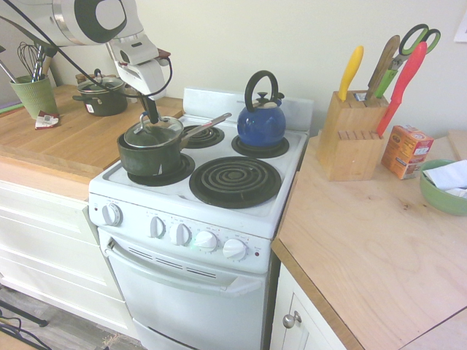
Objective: Cover the lid of the pot
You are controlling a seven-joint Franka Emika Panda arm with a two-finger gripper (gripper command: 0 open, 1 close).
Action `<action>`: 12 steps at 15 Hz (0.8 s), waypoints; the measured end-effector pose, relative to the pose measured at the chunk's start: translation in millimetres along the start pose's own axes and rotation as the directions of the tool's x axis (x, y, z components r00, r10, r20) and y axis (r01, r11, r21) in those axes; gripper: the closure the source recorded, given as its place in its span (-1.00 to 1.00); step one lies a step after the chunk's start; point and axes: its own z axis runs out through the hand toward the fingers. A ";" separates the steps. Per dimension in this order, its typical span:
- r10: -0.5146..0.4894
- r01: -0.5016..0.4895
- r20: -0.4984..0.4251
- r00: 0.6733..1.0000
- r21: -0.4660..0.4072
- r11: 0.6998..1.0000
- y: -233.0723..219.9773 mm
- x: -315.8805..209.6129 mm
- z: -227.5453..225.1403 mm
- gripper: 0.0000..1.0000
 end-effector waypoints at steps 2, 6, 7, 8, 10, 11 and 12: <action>-0.007 0.007 0.002 1.000 -0.005 1.000 0.7 -3.9 2.1 1.00; -0.020 0.020 0.003 1.000 -0.006 1.000 4.7 -10.7 -0.3 1.00; -0.023 0.023 0.003 1.000 -0.004 1.000 5.2 -12.0 -2.1 1.00; -0.024 0.024 0.003 1.000 -0.001 1.000 5.9 -12.9 -4.1 1.00; -0.027 0.027 0.001 1.000 0.004 1.000 7.2 -14.1 -8.0 1.00; -0.029 0.029 0.001 1.000 0.006 1.000 7.8 -14.5 -9.9 1.00; -0.030 0.030 0.001 1.000 0.006 1.000 8.4 -14.9 -11.5 1.00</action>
